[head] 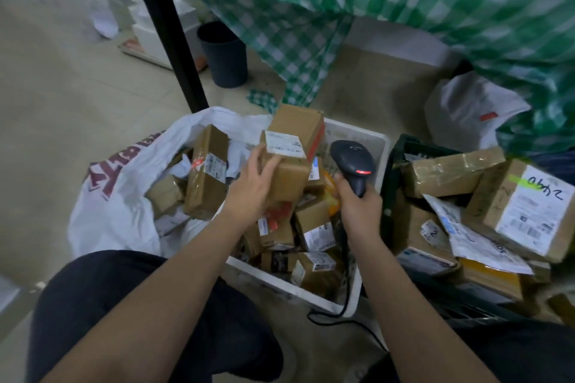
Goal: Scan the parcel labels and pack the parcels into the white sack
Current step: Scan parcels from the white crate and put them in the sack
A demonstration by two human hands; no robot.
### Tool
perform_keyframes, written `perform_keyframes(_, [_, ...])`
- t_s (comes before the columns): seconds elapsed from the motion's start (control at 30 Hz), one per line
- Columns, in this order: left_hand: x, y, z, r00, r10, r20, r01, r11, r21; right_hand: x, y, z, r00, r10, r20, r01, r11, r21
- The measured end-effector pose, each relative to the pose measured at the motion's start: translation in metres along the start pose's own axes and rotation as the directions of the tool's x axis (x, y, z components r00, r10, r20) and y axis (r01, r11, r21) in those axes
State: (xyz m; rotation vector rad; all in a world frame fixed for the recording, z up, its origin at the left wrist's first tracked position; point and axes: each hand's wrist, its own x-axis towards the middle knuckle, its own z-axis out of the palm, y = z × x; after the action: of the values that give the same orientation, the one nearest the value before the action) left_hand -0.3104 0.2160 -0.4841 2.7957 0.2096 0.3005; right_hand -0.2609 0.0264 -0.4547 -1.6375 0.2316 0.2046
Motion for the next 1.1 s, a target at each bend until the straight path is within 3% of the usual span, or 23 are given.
perform_keyframes(0.1, [-0.016, -0.025, 0.019, 0.989, -0.053, 0.139, 0.06, 0.997, -0.046, 0.002, 0.008, 0.024, 0.992, 0.088, 0.087, -0.089, 0.996, 0.008])
perform_keyframes(0.23, [-0.017, -0.023, 0.014, 0.994, -0.034, 0.101, 0.066, 0.938, -0.34, 0.005, 0.017, 0.042, 0.978, 0.134, 0.159, -0.138, 0.99, 0.012])
perform_keyframes(0.3, [-0.009, -0.016, 0.008, 0.989, -0.142, 0.039, 0.144, 0.875, -0.461, 0.009, 0.019, 0.047, 0.98, 0.12, 0.159, -0.123, 0.992, 0.012])
perform_keyframes(0.43, [0.013, -0.017, 0.007, 0.904, -0.428, 0.009, 0.343, 0.711, -0.613, 0.013, 0.021, 0.054, 0.986, 0.119, 0.116, -0.122, 0.992, 0.018])
perform_keyframes(0.57, [0.022, -0.016, 0.005, 0.779, -0.57, 0.259, 0.536, 0.392, -0.748, 0.017, 0.025, 0.057, 0.988, 0.104, 0.112, -0.107, 0.994, 0.021])
perform_keyframes(0.73, [0.014, -0.008, 0.001, 0.737, -0.435, 0.517, 0.562, -0.031, -0.827, 0.018, 0.029, 0.061, 0.984, 0.111, 0.137, -0.117, 0.992, 0.037])
perform_keyframes(0.8, [0.01, -0.008, 0.002, 0.75, -0.379, 0.542, 0.542, -0.117, -0.832, 0.018, 0.031, 0.061, 0.983, 0.107, 0.147, -0.115, 0.992, 0.049])
perform_keyframes(0.97, [0.007, -0.004, 0.001, 0.806, -0.387, 0.448, 0.477, -0.023, -0.878, 0.012, 0.026, 0.057, 0.986, 0.074, 0.151, -0.088, 0.992, 0.088])
perform_keyframes(1.1, [0.008, -0.006, -0.013, 0.806, -0.449, 0.386, 0.445, 0.029, -0.895, 0.009, 0.016, 0.048, 0.994, 0.038, 0.098, -0.05, 0.991, 0.121])
